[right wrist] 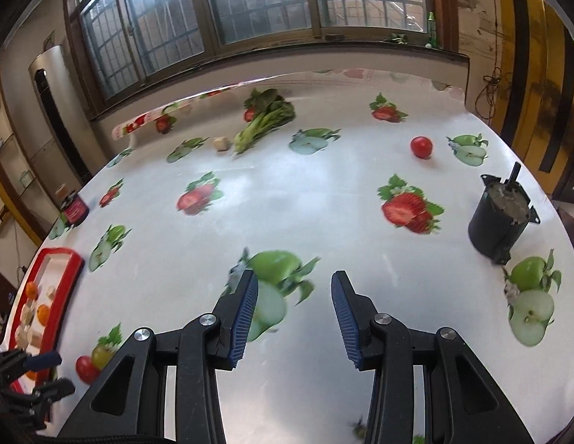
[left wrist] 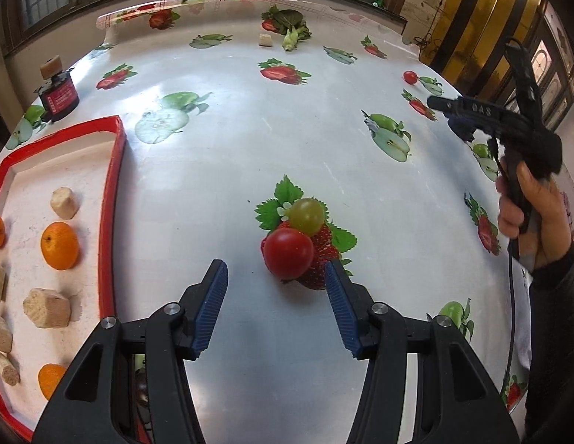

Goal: Organize fruits
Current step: 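Move the right tool to a red tomato while the left tool approaches another red tomato, then close the right tool on its red tomato while the left tool grasps the other tomato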

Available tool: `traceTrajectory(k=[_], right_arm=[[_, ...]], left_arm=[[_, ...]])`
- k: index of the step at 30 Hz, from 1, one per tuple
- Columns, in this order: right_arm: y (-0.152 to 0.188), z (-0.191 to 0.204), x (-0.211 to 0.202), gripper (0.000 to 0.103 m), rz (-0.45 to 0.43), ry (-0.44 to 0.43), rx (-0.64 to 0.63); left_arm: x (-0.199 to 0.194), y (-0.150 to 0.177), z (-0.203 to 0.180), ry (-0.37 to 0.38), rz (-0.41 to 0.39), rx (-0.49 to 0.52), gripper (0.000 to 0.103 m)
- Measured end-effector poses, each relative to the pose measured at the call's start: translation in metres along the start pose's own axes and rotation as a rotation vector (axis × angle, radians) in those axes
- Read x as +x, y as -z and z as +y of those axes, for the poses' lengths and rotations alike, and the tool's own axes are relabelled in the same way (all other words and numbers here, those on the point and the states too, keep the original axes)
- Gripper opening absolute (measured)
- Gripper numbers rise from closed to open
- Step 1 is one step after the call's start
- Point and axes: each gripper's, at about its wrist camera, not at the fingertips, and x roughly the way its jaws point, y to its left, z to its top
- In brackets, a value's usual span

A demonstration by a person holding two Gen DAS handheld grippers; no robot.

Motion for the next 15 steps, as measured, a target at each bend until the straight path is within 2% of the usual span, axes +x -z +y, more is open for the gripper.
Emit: traceTrajectory(k=[6,7,9,15], right_arm=[[-0.059,-0.053,0.041,0.044,-0.020,0.118,0.066],[-0.070,-0.063,0.050,0.051,-0.013,0.128,0.083],[-0.087,-0.082,0.068,0.055,0.004,0.155,0.126],[-0.126,-0.119,0.120,0.055,0.045,0.276,0.189]], left_arm=[[0.012,-0.002,-0.004,0.017,0.020,-0.001,0.053],[0.014,-0.003,-0.004,0.019,0.022,-0.002,0.053],[0.016,-0.004,-0.004,0.019,0.025,-0.004,0.053],[0.025,-0.009,-0.003,0.024,0.030,-0.013,0.053]])
